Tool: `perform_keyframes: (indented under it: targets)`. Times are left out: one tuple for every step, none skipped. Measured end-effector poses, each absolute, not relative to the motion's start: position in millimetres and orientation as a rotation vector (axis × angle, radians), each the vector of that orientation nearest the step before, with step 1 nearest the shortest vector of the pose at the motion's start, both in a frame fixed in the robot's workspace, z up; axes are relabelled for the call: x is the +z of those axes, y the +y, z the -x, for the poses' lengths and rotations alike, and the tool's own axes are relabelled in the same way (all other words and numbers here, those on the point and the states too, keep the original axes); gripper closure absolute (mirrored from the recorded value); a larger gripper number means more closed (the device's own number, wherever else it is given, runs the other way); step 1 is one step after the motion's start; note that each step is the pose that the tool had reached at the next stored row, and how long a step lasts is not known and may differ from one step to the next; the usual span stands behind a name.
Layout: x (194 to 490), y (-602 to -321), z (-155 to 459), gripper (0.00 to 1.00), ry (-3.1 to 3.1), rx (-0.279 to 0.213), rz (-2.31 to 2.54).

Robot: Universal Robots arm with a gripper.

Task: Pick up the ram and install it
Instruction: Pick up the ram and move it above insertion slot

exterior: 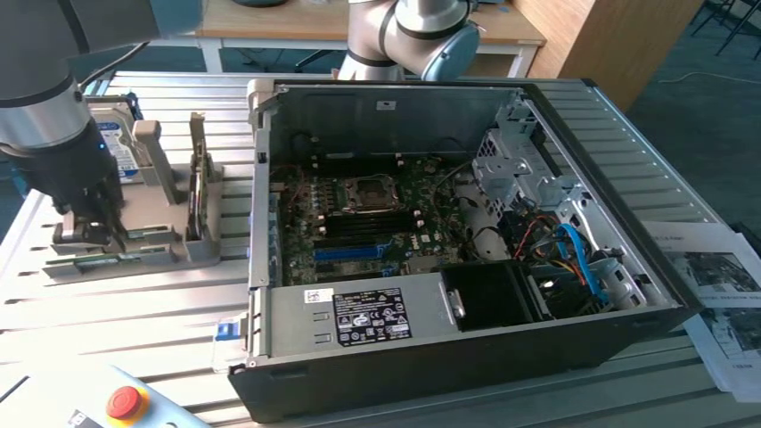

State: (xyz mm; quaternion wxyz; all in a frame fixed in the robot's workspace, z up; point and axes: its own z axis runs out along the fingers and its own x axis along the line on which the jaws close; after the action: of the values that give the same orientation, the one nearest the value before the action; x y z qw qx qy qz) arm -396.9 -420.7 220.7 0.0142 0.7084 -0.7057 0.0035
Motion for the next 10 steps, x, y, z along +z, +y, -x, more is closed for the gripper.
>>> perform_keyframes:
  targets:
    - [219.3, -420.7, 396.9, 0.75, -2.197, 0.011, -2.205]
    - [217.9, -420.7, 396.9, 0.75, -2.197, 0.011, -2.205]
    - [217.0, -420.7, 396.9, 0.75, -2.197, 0.011, -2.205]
    - [216.9, -420.8, 396.9, 0.75, -2.197, 0.011, -2.205]
    - [216.9, -420.8, 396.9, 0.75, -2.197, 0.011, -2.205]
    - [216.9, -420.7, 396.9, 0.75, -2.197, 0.011, -2.205]
    - [216.9, -420.7, 396.9, 0.75, -2.197, 0.011, -2.205]
    - [216.7, -419.8, 396.9, 0.75, -2.197, 0.011, -2.205]
    - [216.5, -418.4, 396.9, 0.75, -2.197, 0.011, -2.205]
    - [216.3, -417.1, 396.9, 0.75, -2.197, 0.011, -2.205]
